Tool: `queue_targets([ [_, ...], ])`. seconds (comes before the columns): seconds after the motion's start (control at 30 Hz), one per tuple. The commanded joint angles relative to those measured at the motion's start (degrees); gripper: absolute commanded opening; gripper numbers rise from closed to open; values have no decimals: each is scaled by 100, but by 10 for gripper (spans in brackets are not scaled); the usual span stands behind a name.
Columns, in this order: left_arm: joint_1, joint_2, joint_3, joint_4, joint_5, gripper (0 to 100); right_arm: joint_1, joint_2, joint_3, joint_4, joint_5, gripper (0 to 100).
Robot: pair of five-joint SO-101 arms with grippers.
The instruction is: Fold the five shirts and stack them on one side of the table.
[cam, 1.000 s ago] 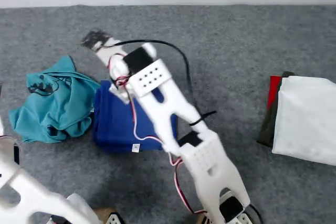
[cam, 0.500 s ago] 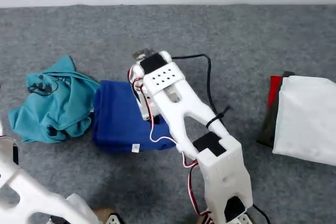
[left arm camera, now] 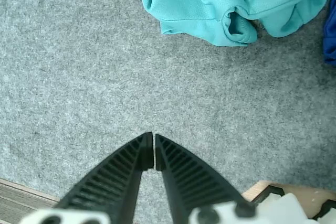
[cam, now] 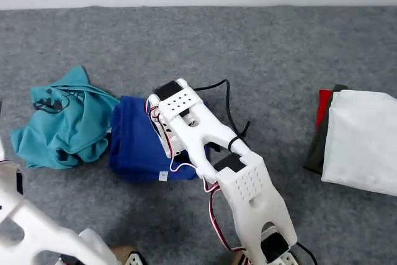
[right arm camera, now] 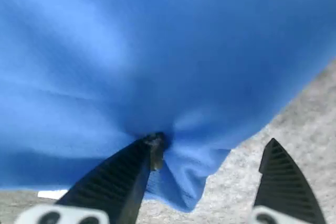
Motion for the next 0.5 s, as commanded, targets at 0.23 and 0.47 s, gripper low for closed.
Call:
queue_targets([
  [0.23, 9, -132, -207, 35, 53, 15, -84, 479, -18, -119, 9, 180],
  [0.47, 9, -132, -207, 35, 53, 15, -57, 497, -18, -48, 651, 46],
])
